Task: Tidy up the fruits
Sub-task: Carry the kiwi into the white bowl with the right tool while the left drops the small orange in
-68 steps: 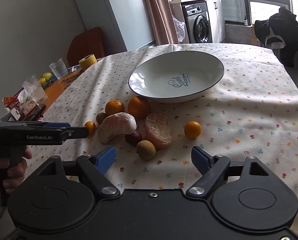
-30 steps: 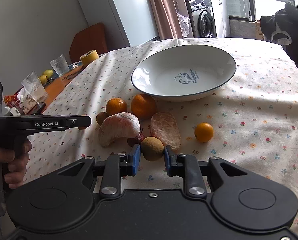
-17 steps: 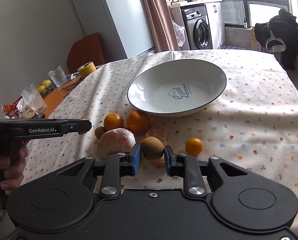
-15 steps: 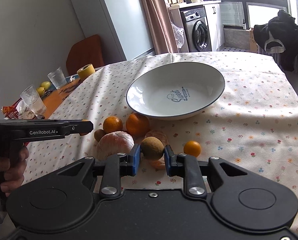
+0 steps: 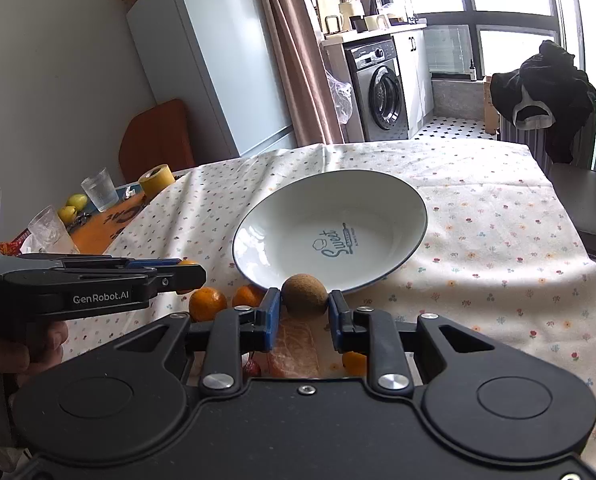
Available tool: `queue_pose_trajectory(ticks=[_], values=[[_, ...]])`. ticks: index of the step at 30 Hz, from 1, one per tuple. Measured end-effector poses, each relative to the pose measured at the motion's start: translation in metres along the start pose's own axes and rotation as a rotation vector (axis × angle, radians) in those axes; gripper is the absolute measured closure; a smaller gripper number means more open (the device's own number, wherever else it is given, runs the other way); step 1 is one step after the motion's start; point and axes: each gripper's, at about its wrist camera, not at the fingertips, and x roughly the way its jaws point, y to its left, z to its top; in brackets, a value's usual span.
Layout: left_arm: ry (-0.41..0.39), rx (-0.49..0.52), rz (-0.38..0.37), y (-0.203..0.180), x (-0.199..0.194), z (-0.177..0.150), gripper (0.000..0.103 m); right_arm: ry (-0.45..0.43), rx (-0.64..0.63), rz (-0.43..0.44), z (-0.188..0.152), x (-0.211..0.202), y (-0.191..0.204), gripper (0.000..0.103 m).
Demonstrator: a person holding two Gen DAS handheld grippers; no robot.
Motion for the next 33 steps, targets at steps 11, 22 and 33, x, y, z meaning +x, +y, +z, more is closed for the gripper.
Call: queue_pose_trajectory(ticks=[11, 22, 33], values=[[0.025, 0.004, 0.005, 0.006, 0.033, 0.022, 0.081, 0.008, 0.012, -0.023, 0.020, 0.031, -0.014, 0.079], [0.080, 0.016, -0.016, 0.002, 0.071, 0.032, 0.081, 0.054, 0.018, -0.030, 0.027, 0.059, -0.024, 0.079], [0.126, 0.017, -0.020, -0.003, 0.084, 0.030, 0.080, 0.088, 0.018, -0.038, 0.025, 0.068, -0.028, 0.079]])
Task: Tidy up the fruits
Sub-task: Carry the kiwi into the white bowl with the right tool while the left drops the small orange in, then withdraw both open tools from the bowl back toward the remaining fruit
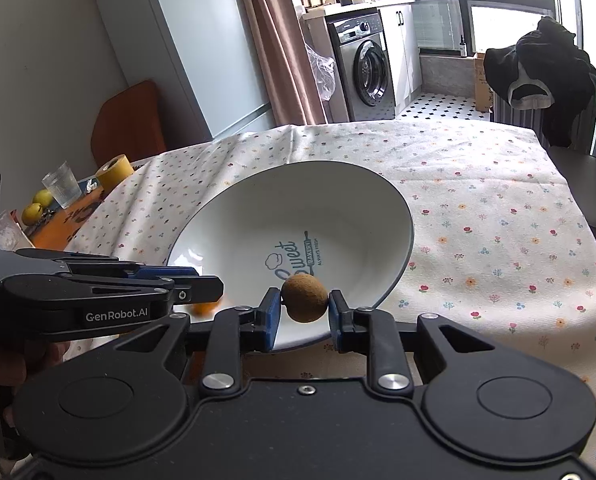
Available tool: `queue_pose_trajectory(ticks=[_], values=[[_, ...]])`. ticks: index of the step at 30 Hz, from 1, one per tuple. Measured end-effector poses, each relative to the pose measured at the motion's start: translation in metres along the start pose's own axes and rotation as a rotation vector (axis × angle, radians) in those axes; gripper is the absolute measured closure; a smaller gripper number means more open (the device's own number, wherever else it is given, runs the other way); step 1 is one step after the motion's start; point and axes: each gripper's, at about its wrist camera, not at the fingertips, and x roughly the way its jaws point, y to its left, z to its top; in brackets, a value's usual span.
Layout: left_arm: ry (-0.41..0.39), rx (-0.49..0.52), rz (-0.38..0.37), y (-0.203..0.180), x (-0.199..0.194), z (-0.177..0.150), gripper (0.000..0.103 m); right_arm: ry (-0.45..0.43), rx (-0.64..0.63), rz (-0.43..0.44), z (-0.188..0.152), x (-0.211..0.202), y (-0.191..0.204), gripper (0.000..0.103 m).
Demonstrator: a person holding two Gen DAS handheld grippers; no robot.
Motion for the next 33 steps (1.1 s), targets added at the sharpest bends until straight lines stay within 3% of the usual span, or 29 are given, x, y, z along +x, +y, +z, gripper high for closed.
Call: queue_pose_trajectory(ticks=[7, 11, 18, 20, 22, 27, 33], values=[[-0.032, -0.023, 0.022, 0.007, -0.020, -0.001, 0.074, 0.014, 0.011, 0.004, 0.000, 0.005, -0.001, 0.078], [-0.060, -0.056, 0.047, 0.013, -0.035, -0.005, 0.050, 0.004, 0.009, 0.000, 0.000, 0.002, 0.002, 0.067], [-0.134, -0.087, 0.097, 0.016, -0.065, -0.012, 0.020, -0.056, 0.022, -0.010, -0.001, -0.021, 0.002, 0.036], [-0.154, -0.097, 0.106, 0.016, -0.074, -0.015, 0.018, -0.069, 0.027, -0.010, -0.002, -0.028, 0.001, 0.030], [-0.169, -0.117, 0.102, 0.018, -0.081, -0.018, 0.015, -0.097, 0.040, -0.006, -0.003, -0.037, 0.000, 0.017], [-0.195, -0.148, 0.093, 0.021, -0.098, -0.027, 0.012, -0.147, 0.056, -0.009, -0.004, -0.056, 0.000, 0.003], [-0.206, -0.176, 0.092, 0.023, -0.115, -0.037, 0.009, -0.163, 0.072, 0.016, -0.011, -0.072, 0.001, 0.000]])
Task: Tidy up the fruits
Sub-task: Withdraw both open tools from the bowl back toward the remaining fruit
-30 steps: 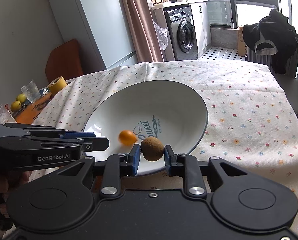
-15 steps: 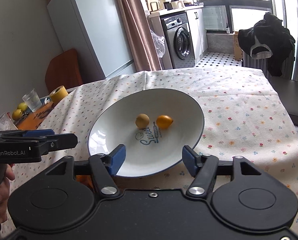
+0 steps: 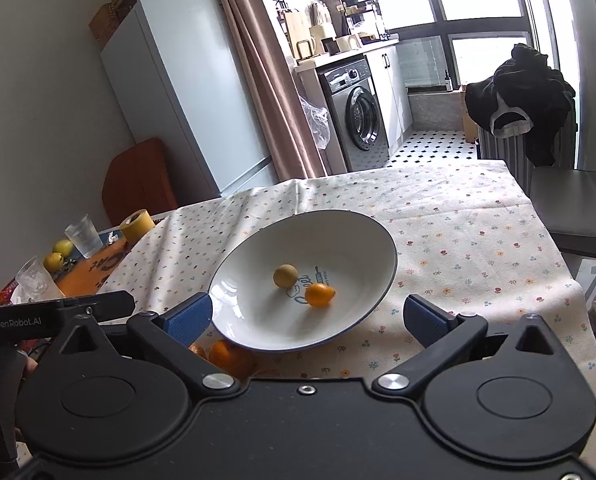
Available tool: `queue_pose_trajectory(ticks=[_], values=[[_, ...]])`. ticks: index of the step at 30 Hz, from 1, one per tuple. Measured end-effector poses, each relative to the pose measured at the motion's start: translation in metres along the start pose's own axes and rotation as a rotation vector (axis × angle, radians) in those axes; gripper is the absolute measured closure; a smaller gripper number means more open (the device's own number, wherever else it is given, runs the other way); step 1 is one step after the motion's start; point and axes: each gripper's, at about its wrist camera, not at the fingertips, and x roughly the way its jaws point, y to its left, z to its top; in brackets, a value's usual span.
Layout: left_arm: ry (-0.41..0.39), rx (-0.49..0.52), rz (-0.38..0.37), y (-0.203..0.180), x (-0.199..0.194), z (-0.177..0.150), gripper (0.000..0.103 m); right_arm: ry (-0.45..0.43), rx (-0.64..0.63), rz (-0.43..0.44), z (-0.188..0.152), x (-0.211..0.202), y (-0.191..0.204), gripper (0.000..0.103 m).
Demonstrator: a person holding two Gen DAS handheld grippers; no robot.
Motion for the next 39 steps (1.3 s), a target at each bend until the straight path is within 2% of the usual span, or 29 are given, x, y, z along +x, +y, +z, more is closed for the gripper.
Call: queue_pose_trajectory(ticks=[6, 13, 16, 27, 39], values=[[-0.020, -0.018, 0.005, 0.003, -0.017, -0.005, 0.008, -0.008, -0.005, 0.004, -0.005, -0.014, 0.003, 0.000], [-0.050, 0.022, 0.040, -0.001, -0.035, -0.013, 0.004, -0.012, -0.009, -0.001, -0.009, -0.027, 0.007, 0.000], [-0.042, 0.012, 0.030, 0.000, -0.042, -0.016, 0.002, -0.014, -0.021, -0.022, -0.012, -0.032, 0.008, 0.000], [-0.026, -0.019, 0.010, 0.002, -0.054, -0.033, 0.000, 0.005, -0.054, -0.002, -0.026, -0.045, 0.012, 0.000], [0.033, -0.049, -0.004, 0.004, -0.049, -0.054, 0.000, 0.045, -0.069, 0.007, -0.043, -0.051, 0.013, 0.000]])
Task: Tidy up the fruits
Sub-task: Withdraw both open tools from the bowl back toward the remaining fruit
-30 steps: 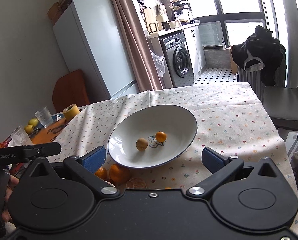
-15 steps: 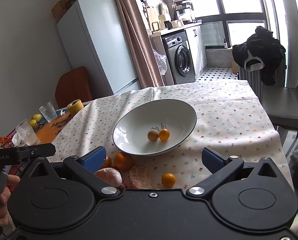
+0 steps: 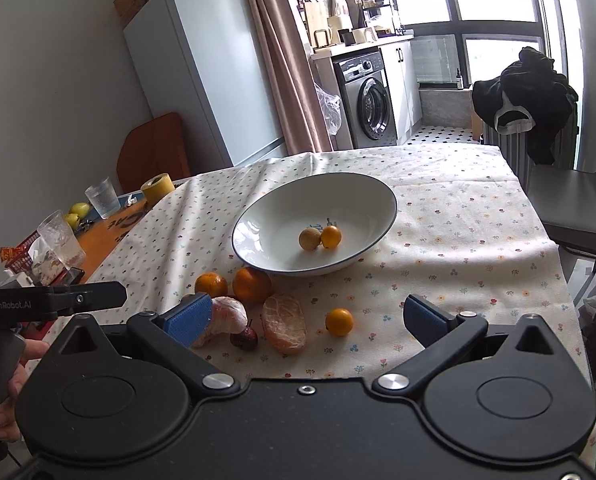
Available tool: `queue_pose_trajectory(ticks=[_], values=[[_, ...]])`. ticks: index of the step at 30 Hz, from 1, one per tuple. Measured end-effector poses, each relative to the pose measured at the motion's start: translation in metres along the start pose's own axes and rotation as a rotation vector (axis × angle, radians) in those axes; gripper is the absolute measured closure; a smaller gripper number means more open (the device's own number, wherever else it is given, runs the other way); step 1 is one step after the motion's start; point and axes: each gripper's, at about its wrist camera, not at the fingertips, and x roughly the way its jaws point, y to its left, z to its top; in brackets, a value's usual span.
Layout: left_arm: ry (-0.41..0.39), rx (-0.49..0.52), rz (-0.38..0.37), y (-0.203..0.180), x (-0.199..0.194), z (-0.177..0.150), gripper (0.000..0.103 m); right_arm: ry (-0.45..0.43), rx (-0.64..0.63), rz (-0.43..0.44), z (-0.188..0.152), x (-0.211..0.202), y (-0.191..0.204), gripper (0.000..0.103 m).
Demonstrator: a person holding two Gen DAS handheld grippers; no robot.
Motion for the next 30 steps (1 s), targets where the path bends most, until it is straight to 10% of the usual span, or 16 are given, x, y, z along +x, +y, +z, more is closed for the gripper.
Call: queue_pose_trajectory(ticks=[30], values=[[0.091, -0.096, 0.011, -0.013, 0.058, -0.017, 0.000, 0.075, -0.007, 0.017, -0.018, 0.033, -0.022, 0.000]])
